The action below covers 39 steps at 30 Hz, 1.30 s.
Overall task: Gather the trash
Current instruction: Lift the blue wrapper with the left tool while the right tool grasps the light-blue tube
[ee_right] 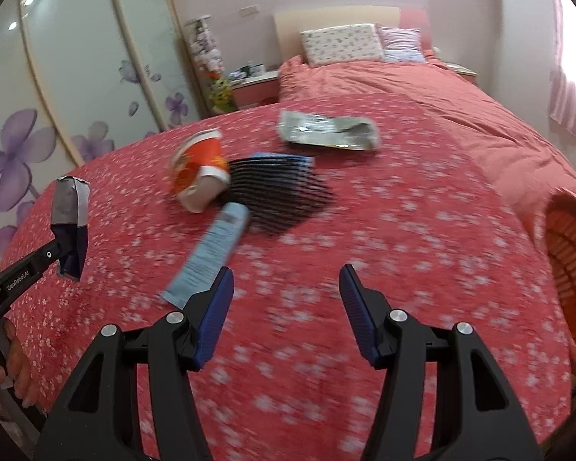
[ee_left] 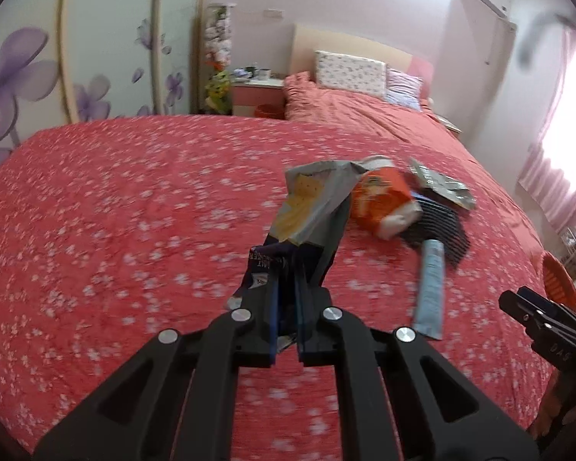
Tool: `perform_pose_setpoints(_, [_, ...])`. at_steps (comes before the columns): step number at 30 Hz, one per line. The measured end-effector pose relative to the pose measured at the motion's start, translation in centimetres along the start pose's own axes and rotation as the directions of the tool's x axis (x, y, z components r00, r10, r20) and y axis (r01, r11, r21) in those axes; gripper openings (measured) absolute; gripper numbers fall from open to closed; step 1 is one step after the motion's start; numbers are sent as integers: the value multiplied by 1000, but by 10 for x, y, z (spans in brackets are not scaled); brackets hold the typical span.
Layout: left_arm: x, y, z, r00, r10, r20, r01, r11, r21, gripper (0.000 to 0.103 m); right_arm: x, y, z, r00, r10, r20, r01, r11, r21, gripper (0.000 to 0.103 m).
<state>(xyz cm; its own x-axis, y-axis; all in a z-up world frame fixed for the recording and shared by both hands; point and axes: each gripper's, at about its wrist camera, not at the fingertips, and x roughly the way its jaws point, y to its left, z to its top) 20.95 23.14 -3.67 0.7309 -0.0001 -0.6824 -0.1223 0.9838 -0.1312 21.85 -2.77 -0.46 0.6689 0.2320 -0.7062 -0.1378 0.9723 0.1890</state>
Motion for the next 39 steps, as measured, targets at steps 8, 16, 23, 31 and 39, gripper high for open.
perform_pose_setpoints(8, [10, 31, -2, 999, 8, -35, -10, 998, -56, 8, 36, 32, 16, 999, 14, -46, -14, 1000, 5, 56])
perform_pose_setpoints(16, [26, 37, 4, 998, -16, -58, 10, 994, -105, 8, 69, 43, 23, 995, -15, -103, 18, 999, 32, 48])
perform_pose_setpoints(23, [49, 36, 9, 996, -33, -89, 20, 990, -138, 12, 75, 41, 28, 994, -4, -106, 12, 997, 74, 45])
perform_pose_setpoints(31, [61, 32, 12, 997, -13, -81, 2, 990, -138, 13, 77, 41, 30, 995, -6, -101, 13, 997, 70, 45])
perform_pose_setpoints(39, [66, 39, 9, 997, -45, -69, 31, 982, -184, 16, 70, 34, 24, 996, 15, -86, -7, 995, 95, 45])
